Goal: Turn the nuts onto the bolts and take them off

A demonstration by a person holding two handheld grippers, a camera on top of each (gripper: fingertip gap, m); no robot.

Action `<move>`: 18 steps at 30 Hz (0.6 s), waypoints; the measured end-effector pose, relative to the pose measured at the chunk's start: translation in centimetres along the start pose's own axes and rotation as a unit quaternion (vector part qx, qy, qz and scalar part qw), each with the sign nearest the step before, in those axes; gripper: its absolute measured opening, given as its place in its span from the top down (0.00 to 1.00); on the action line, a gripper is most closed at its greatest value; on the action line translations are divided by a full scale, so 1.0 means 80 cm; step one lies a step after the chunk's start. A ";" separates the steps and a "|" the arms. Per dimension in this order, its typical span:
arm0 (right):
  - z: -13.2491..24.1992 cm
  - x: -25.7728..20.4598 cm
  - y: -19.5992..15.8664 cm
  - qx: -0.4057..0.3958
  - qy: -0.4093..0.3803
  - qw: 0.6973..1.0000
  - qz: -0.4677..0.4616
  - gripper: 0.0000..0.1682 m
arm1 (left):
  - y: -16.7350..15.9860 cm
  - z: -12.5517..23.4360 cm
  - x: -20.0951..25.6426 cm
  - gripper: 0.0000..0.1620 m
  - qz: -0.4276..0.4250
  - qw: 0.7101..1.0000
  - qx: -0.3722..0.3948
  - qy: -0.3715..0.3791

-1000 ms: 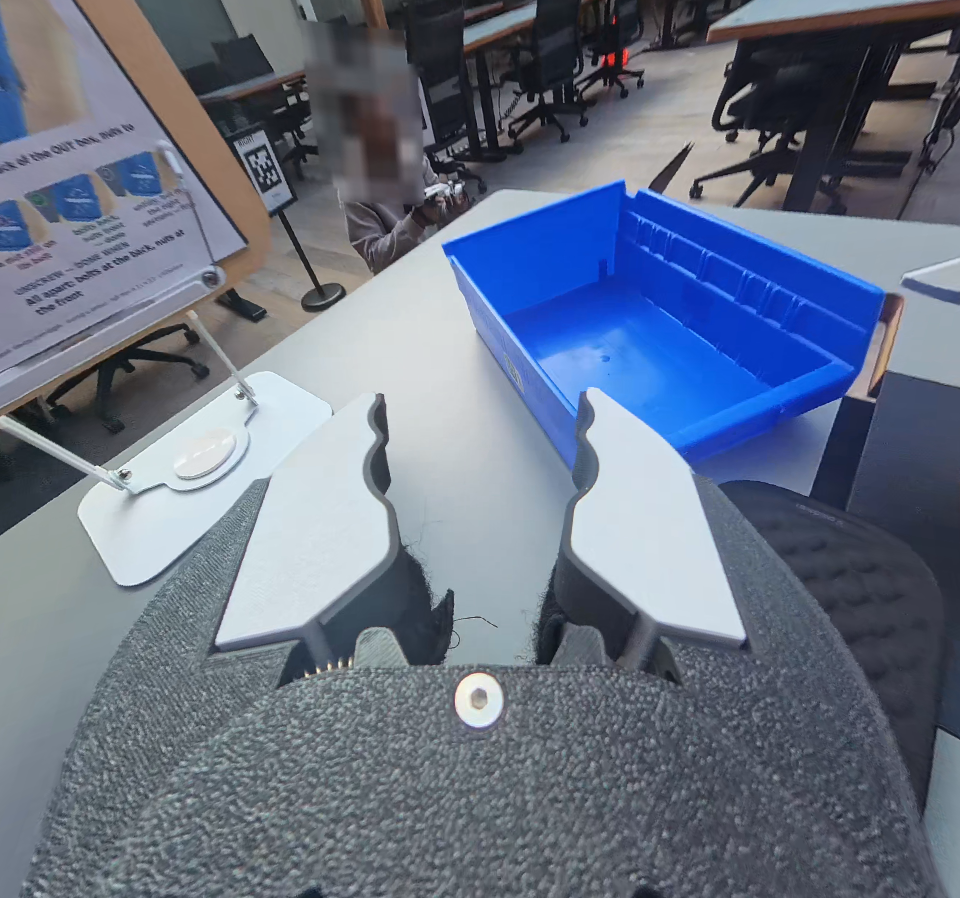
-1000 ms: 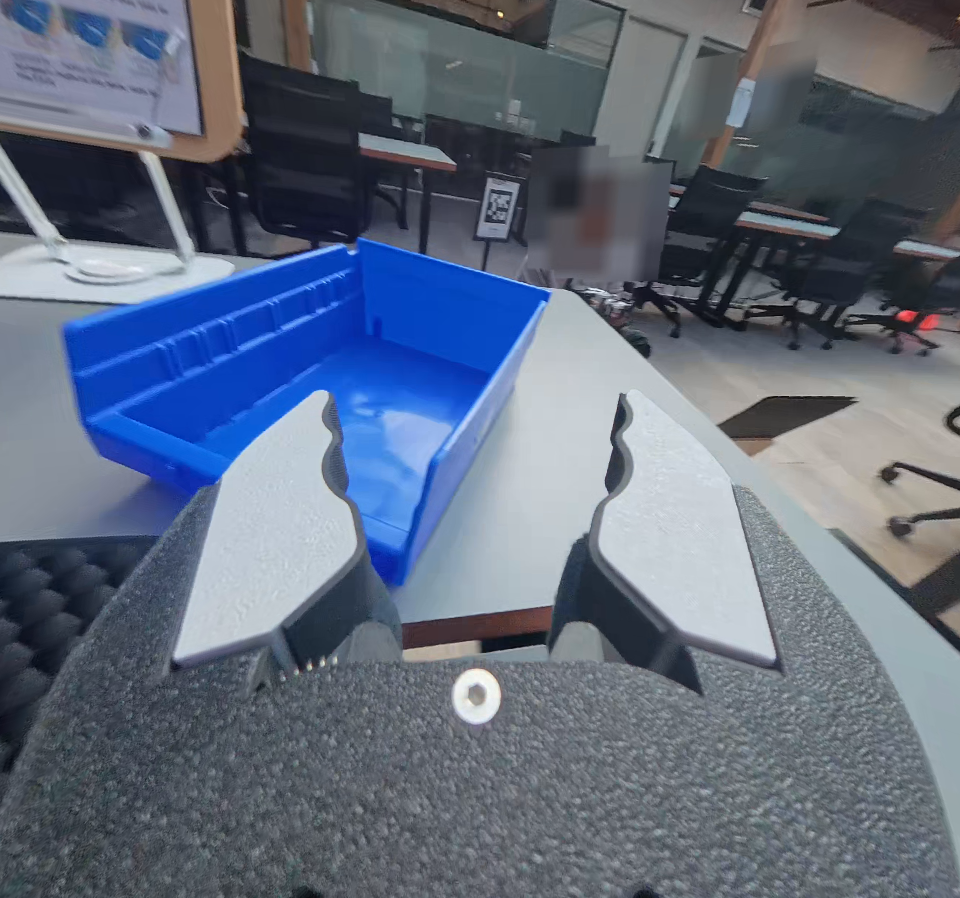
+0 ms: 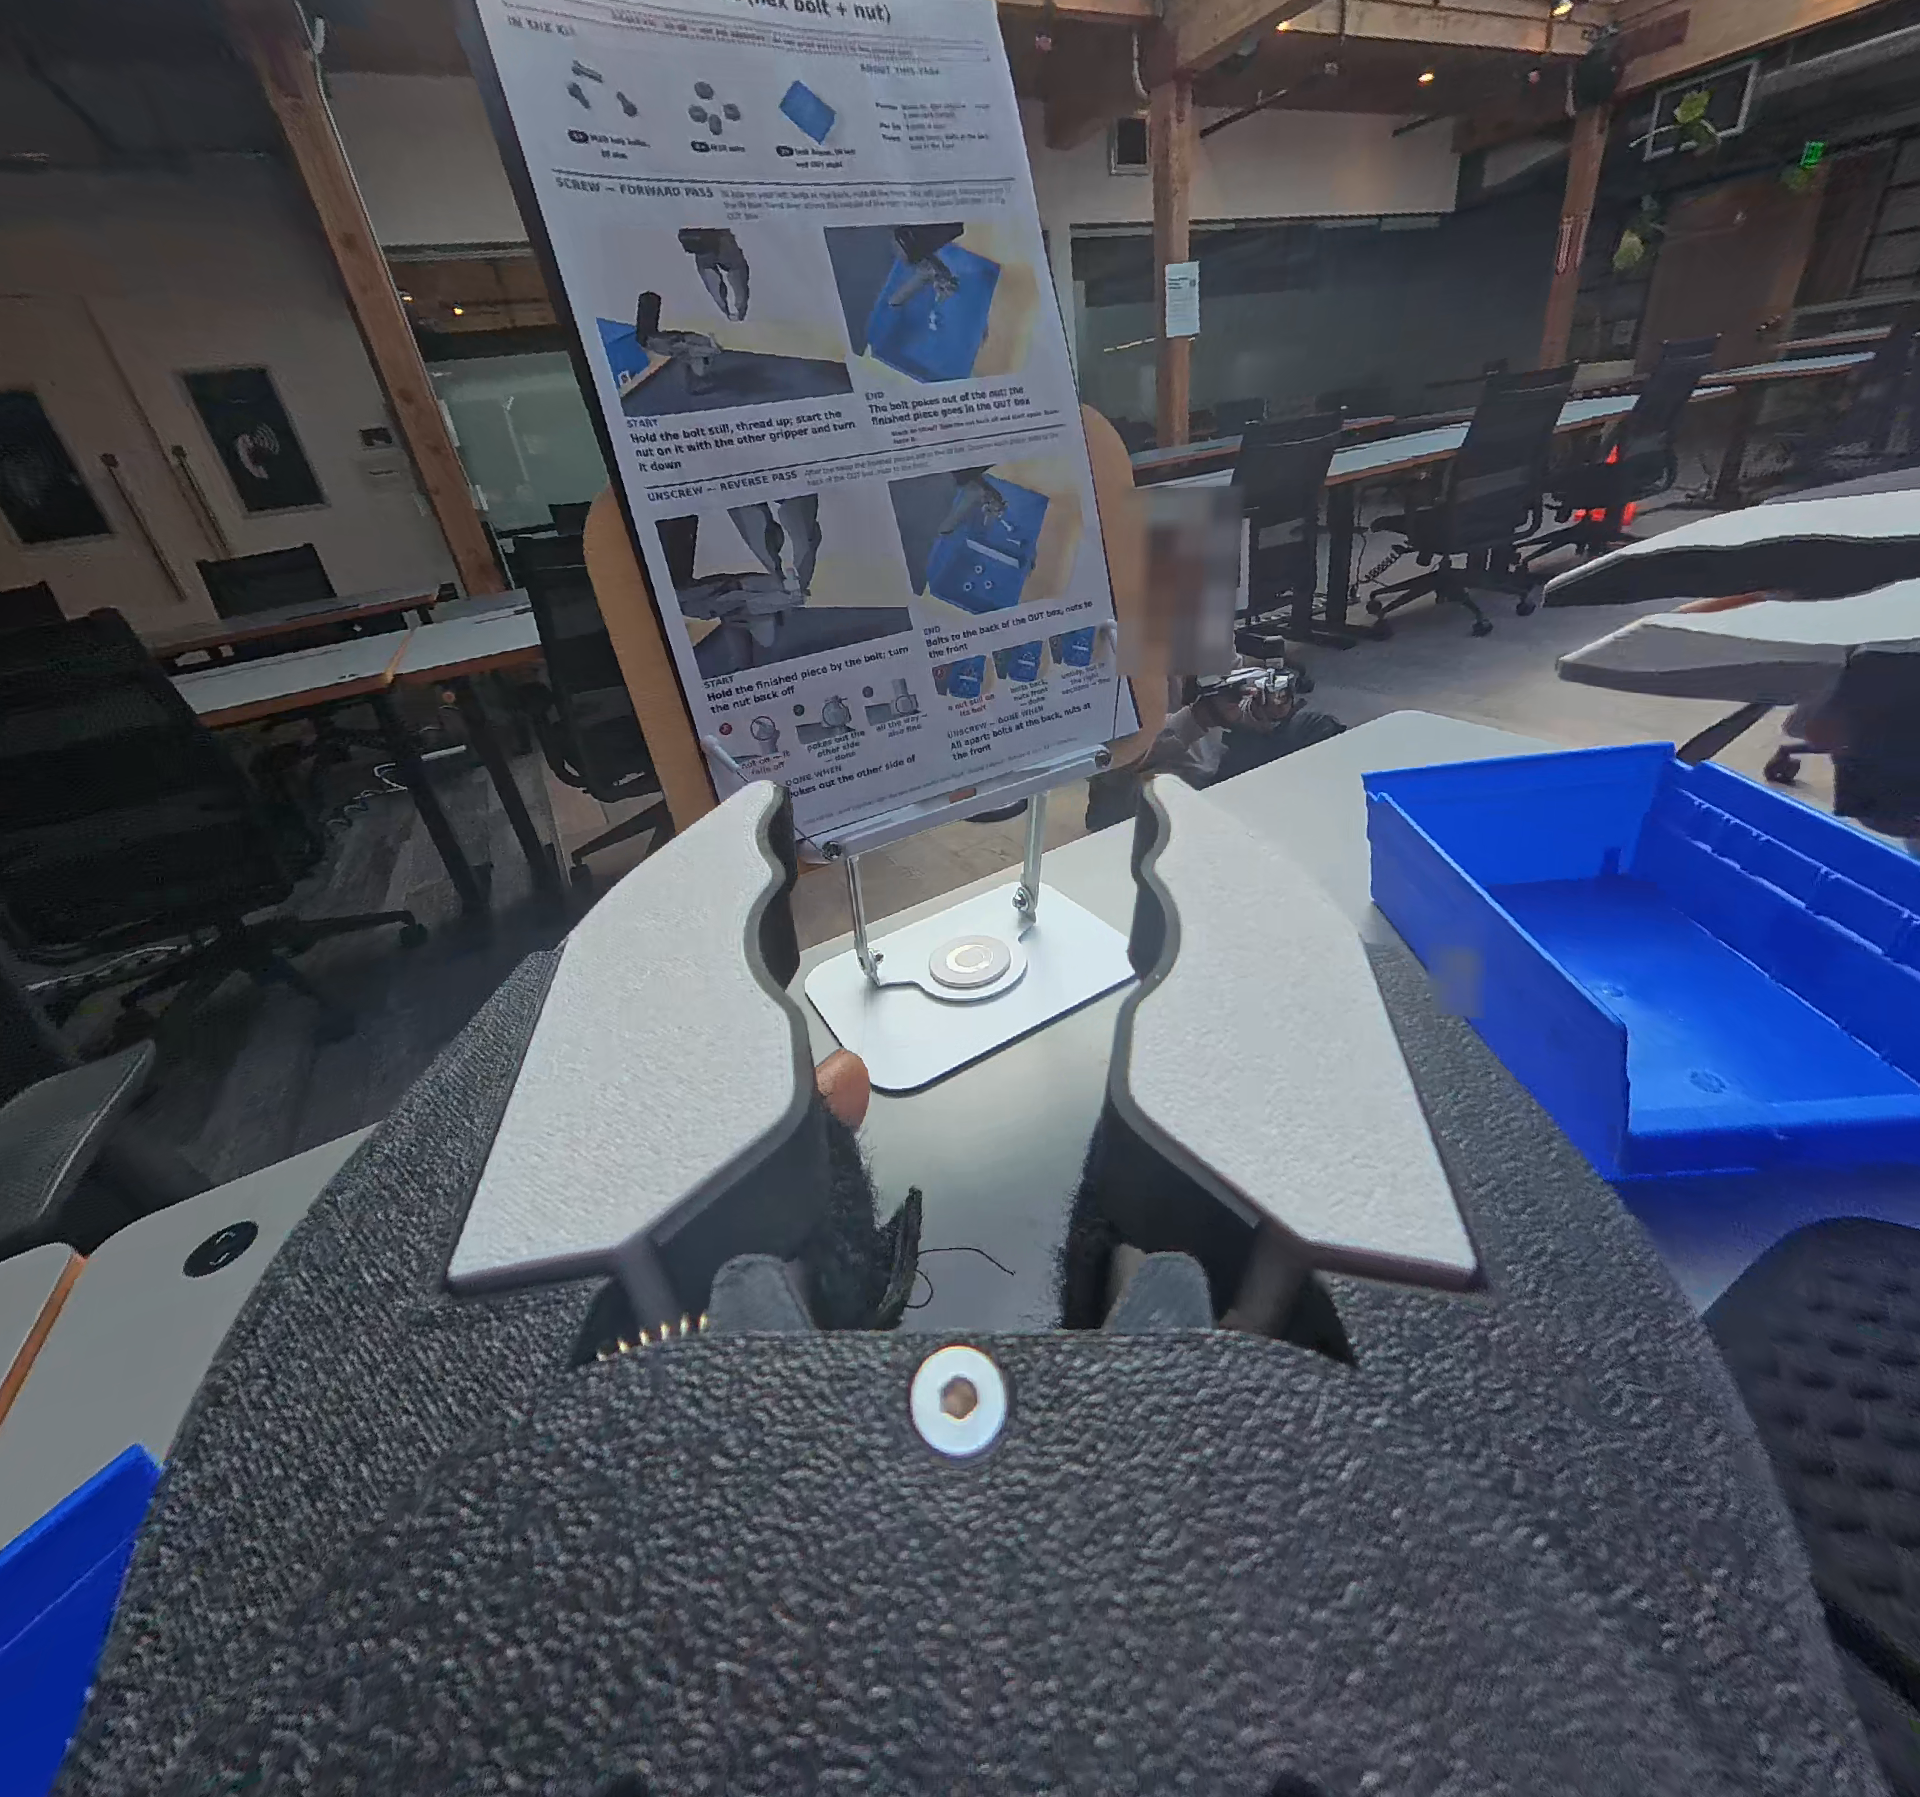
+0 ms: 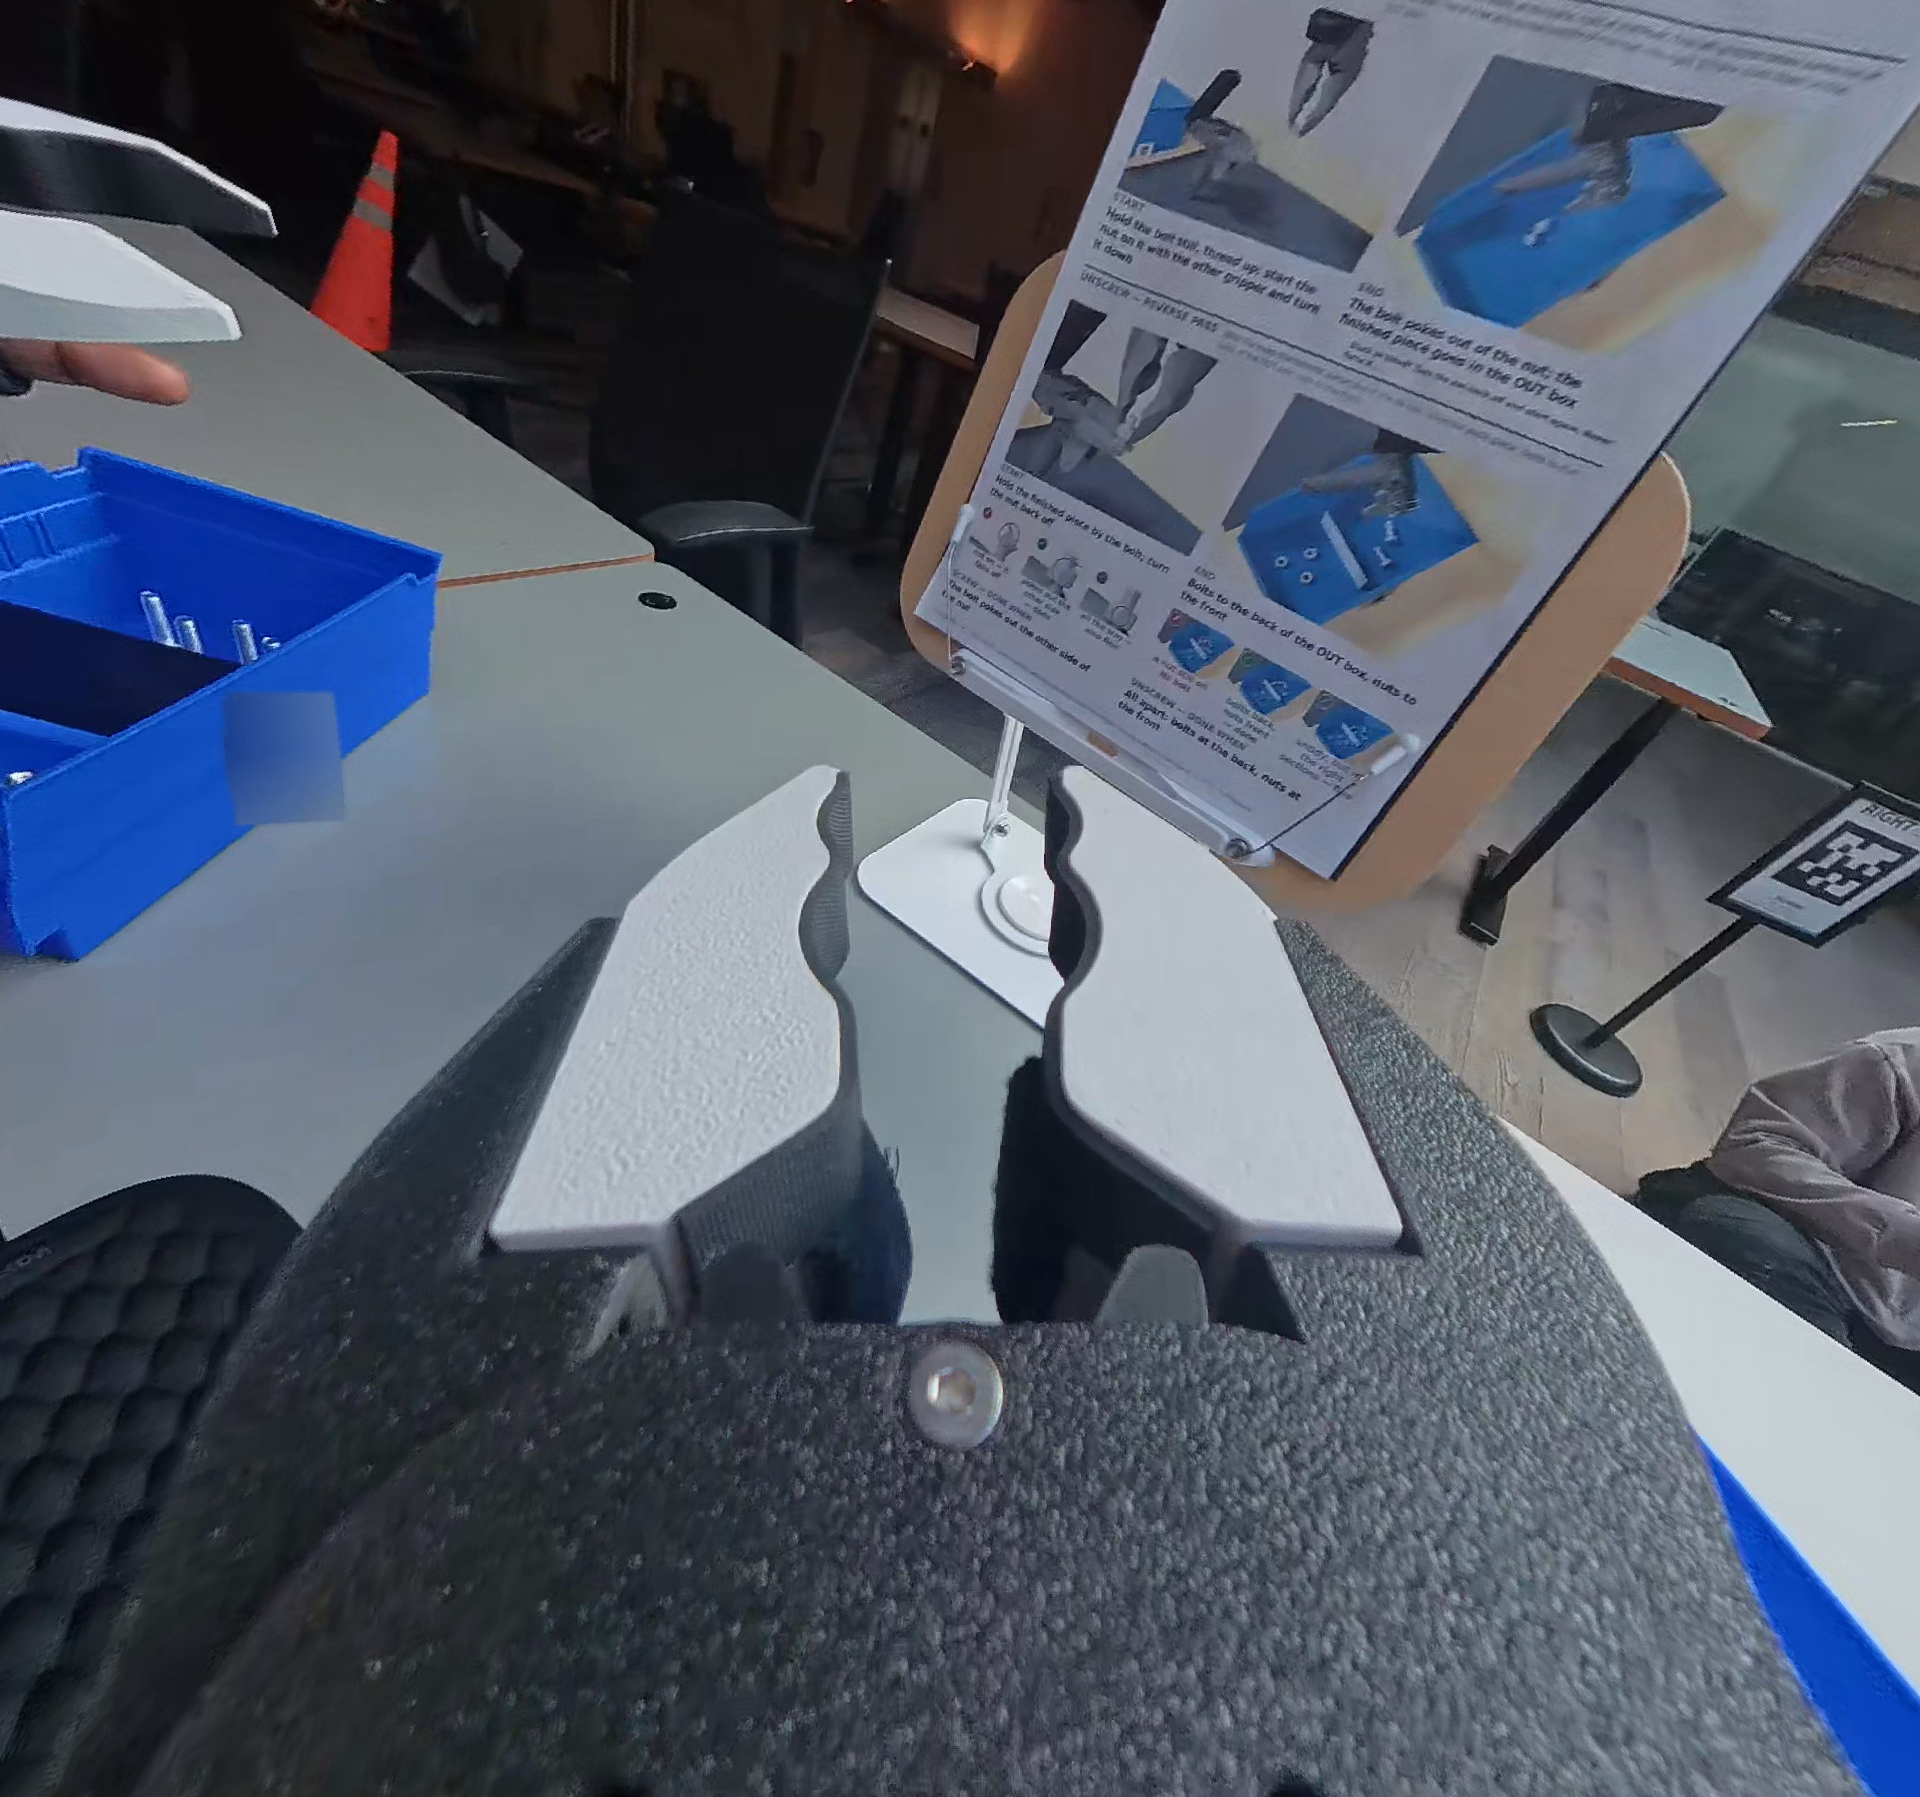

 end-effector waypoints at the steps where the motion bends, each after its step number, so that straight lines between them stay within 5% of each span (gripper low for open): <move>1: -0.009 -0.005 -0.003 -0.004 0.005 1.000 0.006 0.80 | -0.002 -0.003 0.002 0.61 -0.004 1.000 -0.004 -0.001; 8: -0.035 -0.012 -0.031 -0.091 -0.015 0.994 0.058 0.80 | -0.016 -0.021 0.007 0.67 -0.025 0.999 -0.036 0.006; 18: -0.030 -0.003 -0.030 -0.079 -0.018 0.996 0.028 0.78 | -0.019 -0.032 0.020 0.67 -0.039 0.999 -0.036 0.001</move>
Point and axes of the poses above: each gripper's, where its closed fingertips meet, z back along the fingers, y out of its top, x = y × z across the jaws, the point moved 7 cm from there along z, back along the fingers, and after that the axes turned 3 degrees about y, right-handed, at the moved point
